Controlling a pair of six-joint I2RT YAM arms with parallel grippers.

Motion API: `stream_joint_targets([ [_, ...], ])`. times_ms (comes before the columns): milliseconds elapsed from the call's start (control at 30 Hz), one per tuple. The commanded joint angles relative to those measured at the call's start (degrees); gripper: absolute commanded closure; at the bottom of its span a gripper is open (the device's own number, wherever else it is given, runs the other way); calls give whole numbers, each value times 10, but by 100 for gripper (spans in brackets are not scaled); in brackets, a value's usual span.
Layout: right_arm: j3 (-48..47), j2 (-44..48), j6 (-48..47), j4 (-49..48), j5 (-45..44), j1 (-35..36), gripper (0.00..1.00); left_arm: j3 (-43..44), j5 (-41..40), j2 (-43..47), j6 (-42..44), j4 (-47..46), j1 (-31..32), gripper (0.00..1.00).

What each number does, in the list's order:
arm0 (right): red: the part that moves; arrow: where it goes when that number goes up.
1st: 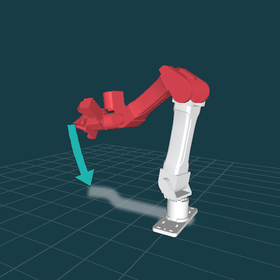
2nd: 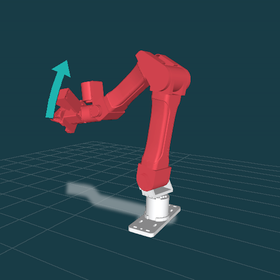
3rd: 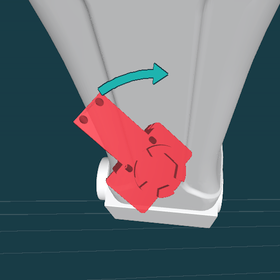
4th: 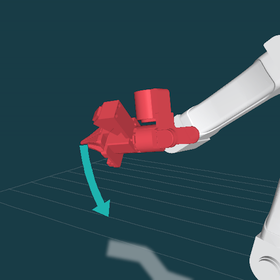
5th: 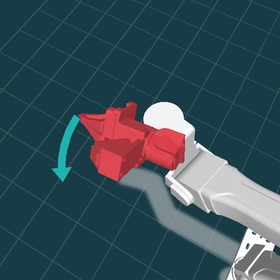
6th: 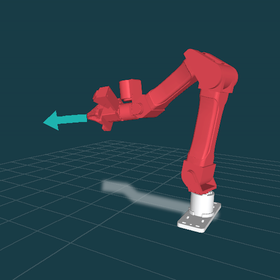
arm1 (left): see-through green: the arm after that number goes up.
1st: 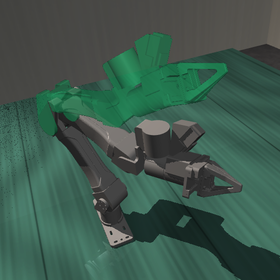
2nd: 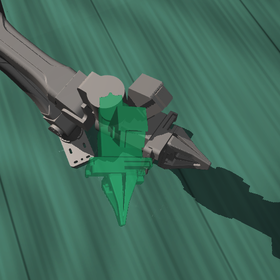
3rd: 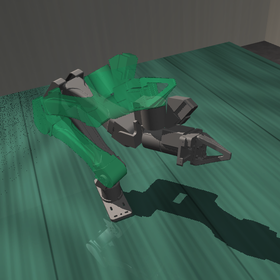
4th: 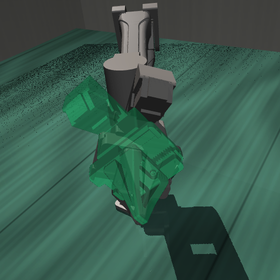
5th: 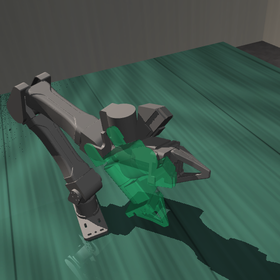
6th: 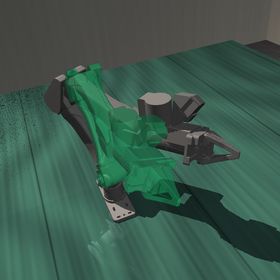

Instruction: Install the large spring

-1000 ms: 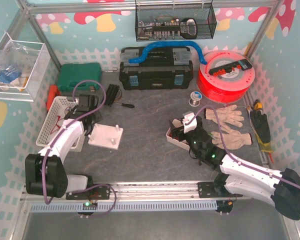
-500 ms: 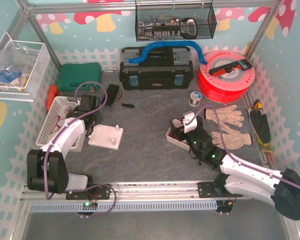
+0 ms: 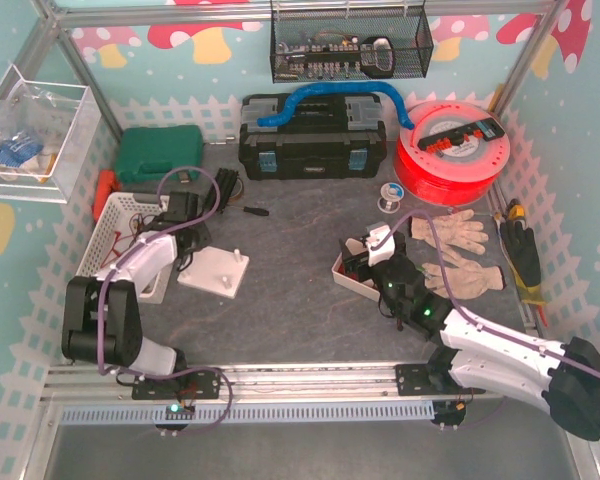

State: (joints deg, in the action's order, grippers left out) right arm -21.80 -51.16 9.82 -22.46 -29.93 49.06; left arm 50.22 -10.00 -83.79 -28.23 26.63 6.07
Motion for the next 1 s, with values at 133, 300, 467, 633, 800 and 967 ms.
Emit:
stream_joint_targets([
  [133,2,-10,-10,-15,-11,-3,1,-9,3,-3,-11,-41,-2,46],
  [300,-6,-28,-13,-11,-29,-3,1,-11,16,27,-7,-42,2,35],
  [467,-28,-49,19,17,-61,-4,1,-10,73,100,15,-31,3,24],
  [633,-54,-72,36,45,-8,-24,1,-14,152,187,30,-45,3,2],
  [800,-112,-91,41,121,113,-59,1,-35,249,240,58,-61,10,1],
  [967,-141,-91,65,213,174,-89,1,-96,306,306,67,-104,22,1],
])
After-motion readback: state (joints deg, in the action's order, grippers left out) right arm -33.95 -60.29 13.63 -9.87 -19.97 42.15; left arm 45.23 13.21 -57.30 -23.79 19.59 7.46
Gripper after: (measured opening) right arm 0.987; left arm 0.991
